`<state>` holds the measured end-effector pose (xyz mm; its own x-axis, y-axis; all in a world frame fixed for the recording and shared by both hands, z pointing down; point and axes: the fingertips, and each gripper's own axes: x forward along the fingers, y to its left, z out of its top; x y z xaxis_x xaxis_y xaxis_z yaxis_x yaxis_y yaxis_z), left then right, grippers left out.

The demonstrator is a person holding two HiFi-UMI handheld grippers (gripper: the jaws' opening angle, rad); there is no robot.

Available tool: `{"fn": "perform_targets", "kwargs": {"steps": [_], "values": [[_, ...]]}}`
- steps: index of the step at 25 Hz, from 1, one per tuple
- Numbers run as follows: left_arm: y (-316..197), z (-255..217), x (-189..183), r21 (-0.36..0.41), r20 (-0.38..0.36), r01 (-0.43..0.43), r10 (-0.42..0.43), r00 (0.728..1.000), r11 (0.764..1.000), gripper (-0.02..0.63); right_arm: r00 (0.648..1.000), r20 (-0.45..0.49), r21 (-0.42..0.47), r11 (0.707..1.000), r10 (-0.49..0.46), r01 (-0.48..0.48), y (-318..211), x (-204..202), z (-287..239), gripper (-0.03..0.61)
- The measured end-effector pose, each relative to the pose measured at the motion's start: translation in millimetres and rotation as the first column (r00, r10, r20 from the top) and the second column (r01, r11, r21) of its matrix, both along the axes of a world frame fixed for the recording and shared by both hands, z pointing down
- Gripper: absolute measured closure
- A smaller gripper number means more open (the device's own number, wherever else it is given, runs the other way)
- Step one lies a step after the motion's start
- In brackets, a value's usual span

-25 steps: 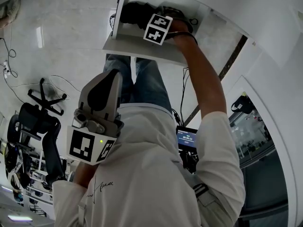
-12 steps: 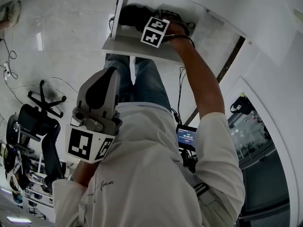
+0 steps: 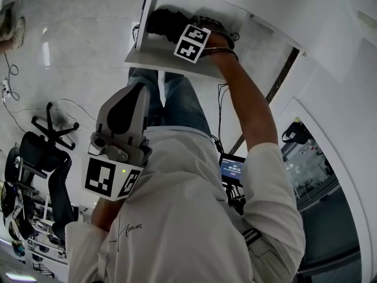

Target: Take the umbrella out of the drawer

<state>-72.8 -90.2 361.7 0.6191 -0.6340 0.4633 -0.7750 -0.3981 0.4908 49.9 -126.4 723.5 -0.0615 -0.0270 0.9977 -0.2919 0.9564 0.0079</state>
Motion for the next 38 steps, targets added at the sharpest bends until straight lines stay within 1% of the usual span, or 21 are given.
{"fn": "perform_targets", "kwargs": {"steps": [7, 14, 24, 31, 34, 38], "values": [[2.2, -2.2, -2.3, 0.01, -0.003, 0.009, -0.009, 1.0, 1.0, 0.597, 1.0, 0.005, 0.008, 1.0, 0.008, -0.008, 3.6, 1.2, -5.8, 0.344], [5.4, -4.5, 3.0, 0.018, -0.002, 0.01, -0.01, 1.0, 1.0, 0.597, 0.998, 0.037, 0.01, 0.999, 0.043, -0.044, 3.7, 1.5, -15.4, 0.344], [7.8, -9.4, -9.2, 0.043, -0.008, 0.019, -0.019, 1.0, 0.999, 0.597, 0.997, 0.051, 0.029, 0.998, 0.061, -0.063, 2.6, -9.3, -28.5, 0.343], [12.5, -8.4, -11.1, 0.046, -0.019, 0.036, -0.035, 0.999, 0.998, 0.597, 0.992, 0.074, 0.032, 0.994, 0.101, -0.103, -2.9, -6.0, -41.3, 0.344], [15.3, -8.9, -14.6, 0.046, -0.02, 0.031, -0.03, 0.999, 0.998, 0.597, 0.99, 0.087, 0.021, 0.993, 0.114, -0.117, -2.0, -10.9, -44.3, 0.344], [13.9, -10.1, -12.3, 0.057, -0.028, 0.035, -0.033, 0.999, 0.998, 0.597, 0.985, 0.102, 0.011, 0.99, 0.142, -0.143, -3.2, -7.0, -48.3, 0.342]]}}
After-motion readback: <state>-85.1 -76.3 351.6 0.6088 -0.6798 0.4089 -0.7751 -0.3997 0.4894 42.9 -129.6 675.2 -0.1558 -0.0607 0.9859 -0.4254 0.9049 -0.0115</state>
